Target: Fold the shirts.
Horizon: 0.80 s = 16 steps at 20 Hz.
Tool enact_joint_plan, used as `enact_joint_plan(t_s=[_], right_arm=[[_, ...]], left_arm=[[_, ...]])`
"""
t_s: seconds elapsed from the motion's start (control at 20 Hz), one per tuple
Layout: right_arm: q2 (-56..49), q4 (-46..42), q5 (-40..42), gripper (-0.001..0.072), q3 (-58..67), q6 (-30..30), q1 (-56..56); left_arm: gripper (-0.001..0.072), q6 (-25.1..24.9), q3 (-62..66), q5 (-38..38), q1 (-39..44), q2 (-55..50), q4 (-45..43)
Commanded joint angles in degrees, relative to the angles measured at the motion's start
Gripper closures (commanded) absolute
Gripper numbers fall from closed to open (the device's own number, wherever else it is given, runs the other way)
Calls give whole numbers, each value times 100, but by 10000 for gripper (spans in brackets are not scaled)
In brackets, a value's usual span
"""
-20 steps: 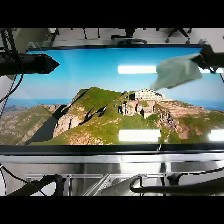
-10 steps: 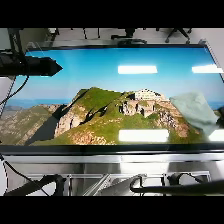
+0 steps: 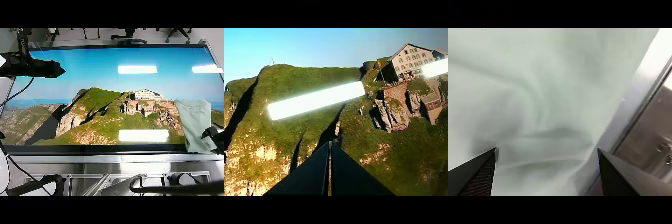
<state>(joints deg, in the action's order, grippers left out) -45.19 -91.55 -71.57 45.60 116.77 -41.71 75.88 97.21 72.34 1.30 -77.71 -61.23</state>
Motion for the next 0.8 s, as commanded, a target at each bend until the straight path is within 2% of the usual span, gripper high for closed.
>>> enact_joint_plan(t_s=[0.0,0.1,0.15,0.25,0.3,0.4,0.5,0.75], right_arm=[[105,-90,-780,19,807,-859,-26],[164,208,-1213,42,1679,-968,0],[210,584,-1298,215,2061,-1093,66],[400,1550,-1154,613,2472,-1412,304],[560,2031,-890,691,2485,-1646,483],[820,2409,-516,692,2441,-1808,979],[1091,2411,-260,692,2164,-1954,1611],[1998,2435,155,692,498,-1937,3440]], left_arm=[[694,-105,92,-81,-4,-11,-9],[694,-105,431,35,-20,-11,-17],[694,-105,664,140,-26,-9,-17],[694,-81,1080,367,-33,4,-7],[694,-26,1121,424,-33,87,-4],[694,129,837,337,24,358,9],[695,157,79,245,131,793,-2],[694,160,-2702,-55,728,2179,-9]])
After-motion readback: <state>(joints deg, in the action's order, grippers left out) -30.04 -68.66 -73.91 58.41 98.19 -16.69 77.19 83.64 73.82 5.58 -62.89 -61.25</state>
